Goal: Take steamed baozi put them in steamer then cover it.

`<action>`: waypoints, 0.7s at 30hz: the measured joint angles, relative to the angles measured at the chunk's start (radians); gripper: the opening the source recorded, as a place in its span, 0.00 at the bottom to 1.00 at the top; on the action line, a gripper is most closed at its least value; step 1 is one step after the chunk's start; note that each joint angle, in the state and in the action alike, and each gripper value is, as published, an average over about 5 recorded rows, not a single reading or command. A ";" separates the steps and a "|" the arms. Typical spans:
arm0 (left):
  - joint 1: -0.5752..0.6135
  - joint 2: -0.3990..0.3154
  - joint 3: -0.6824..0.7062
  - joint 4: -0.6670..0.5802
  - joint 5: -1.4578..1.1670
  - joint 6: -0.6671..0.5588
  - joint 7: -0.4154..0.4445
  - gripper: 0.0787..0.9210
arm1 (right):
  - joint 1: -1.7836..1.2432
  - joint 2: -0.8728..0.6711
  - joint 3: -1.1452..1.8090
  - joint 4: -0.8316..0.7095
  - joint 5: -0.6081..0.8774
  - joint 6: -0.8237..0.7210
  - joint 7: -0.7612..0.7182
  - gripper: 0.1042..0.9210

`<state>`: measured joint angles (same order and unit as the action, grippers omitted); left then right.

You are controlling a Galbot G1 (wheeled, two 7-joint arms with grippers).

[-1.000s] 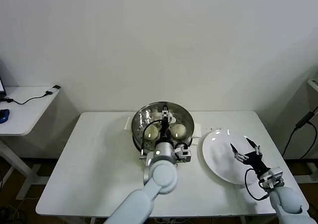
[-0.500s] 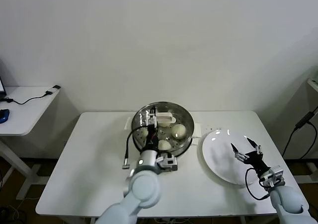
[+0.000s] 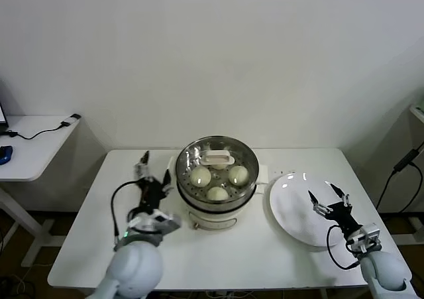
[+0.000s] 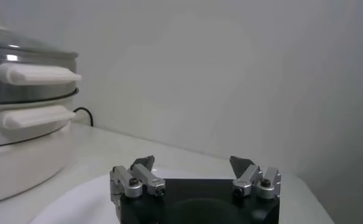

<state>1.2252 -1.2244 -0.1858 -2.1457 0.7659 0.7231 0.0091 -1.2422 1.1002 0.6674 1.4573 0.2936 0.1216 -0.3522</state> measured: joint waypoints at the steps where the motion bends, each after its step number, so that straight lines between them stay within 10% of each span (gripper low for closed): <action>1: 0.025 -0.003 -0.039 -0.005 -0.062 -0.012 -0.014 0.88 | -0.004 0.003 0.002 0.006 -0.003 0.000 0.001 0.88; 21: 0.361 -0.209 -0.534 0.009 -0.790 -0.561 -0.010 0.88 | -0.073 0.038 0.036 0.106 0.014 -0.007 0.009 0.88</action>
<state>1.5861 -1.4336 -0.7199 -2.1365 -0.0244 0.1618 -0.0006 -1.3157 1.1386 0.7037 1.5629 0.3074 0.1143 -0.3429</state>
